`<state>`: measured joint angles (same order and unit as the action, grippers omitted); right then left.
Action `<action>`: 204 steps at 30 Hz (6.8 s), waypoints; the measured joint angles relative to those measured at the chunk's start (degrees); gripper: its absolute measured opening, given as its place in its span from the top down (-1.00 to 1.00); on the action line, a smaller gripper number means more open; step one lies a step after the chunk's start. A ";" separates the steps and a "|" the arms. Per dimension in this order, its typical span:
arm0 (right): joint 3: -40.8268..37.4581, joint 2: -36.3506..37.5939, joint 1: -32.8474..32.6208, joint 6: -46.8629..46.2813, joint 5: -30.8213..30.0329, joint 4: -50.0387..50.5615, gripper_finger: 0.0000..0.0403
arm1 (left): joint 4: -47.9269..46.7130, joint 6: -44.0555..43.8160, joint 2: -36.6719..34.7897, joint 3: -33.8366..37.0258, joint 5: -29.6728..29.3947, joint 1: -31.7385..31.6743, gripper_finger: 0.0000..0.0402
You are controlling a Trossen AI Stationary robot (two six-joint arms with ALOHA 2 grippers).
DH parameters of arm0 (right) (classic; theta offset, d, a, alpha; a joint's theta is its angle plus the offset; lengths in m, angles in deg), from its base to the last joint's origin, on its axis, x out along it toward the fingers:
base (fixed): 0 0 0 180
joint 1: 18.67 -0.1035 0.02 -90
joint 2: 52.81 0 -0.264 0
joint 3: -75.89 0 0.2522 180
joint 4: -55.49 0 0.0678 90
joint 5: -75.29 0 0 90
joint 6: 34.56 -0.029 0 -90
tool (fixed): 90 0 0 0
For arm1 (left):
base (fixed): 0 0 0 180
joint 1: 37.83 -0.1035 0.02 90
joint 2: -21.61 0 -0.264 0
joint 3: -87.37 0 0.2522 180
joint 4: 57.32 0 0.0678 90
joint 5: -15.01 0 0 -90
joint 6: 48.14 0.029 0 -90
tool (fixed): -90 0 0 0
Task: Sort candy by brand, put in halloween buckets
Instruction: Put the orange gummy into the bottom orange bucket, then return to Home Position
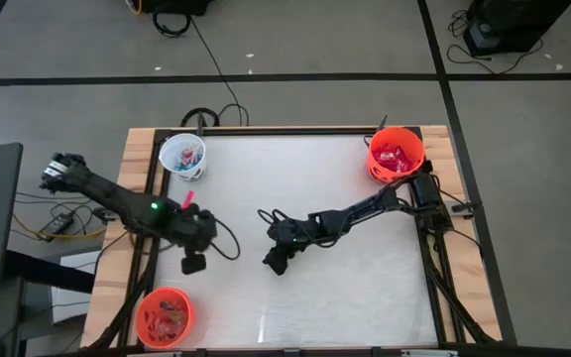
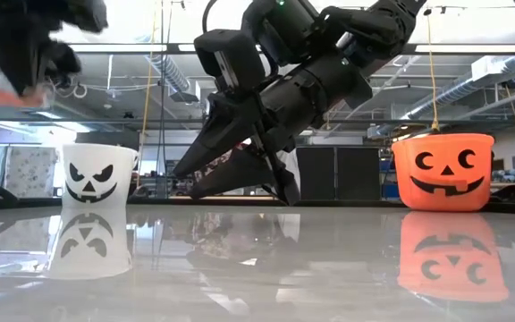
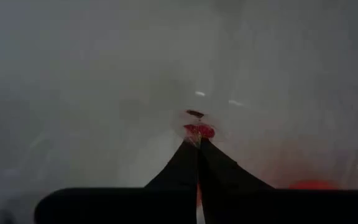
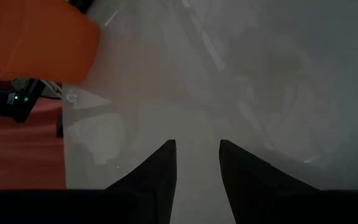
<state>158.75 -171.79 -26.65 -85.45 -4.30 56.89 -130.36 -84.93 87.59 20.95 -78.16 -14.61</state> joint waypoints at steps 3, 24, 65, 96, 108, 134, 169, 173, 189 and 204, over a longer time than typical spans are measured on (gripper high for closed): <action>0.00 0.00 0.29 0.89 0.10 -0.01 0.34 | -7.18 -5.32 -2.57 -4.28 -1.95 1.05 0.98; 0.02 0.00 -3.01 -13.87 -19.30 -13.33 0.34 | -2.50 -19.42 2.14 -11.76 -4.77 42.10 1.00; 10.36 -0.02 -18.69 -19.63 -43.43 -9.05 0.35 | 17.27 -23.15 11.94 -7.38 -10.92 45.12 0.63; 24.83 30.36 -23.66 29.41 -46.29 50.69 0.98 | 23.51 15.66 -8.72 -10.95 -23.40 17.25 0.99; 15.61 52.98 -22.98 35.71 -49.94 53.18 0.99 | 30.63 31.28 -18.37 -10.95 -21.55 2.03 0.99; -32.70 89.39 -5.79 45.56 -26.87 17.60 1.00 | 53.20 34.82 -24.38 11.93 -10.19 -16.68 1.00; -64.81 112.84 -3.43 44.37 -23.90 0.82 0.99 | 98.96 31.24 -32.38 51.65 -6.00 -14.55 0.97; -66.53 112.83 -3.43 43.41 -24.31 -0.06 0.99 | 99.33 36.90 -32.29 52.11 -7.26 -14.53 0.97; -68.76 112.78 -0.93 43.47 -26.87 -0.03 0.99 | 93.95 37.31 -32.31 52.13 1.83 -22.28 0.99; -68.76 112.80 2.12 45.58 -22.90 -3.04 0.98 | 78.05 38.33 -43.10 48.56 2.49 -22.86 0.99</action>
<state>89.99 -58.99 -24.53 -39.87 -27.20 53.86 -52.31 -46.61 44.49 69.51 -75.68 -37.47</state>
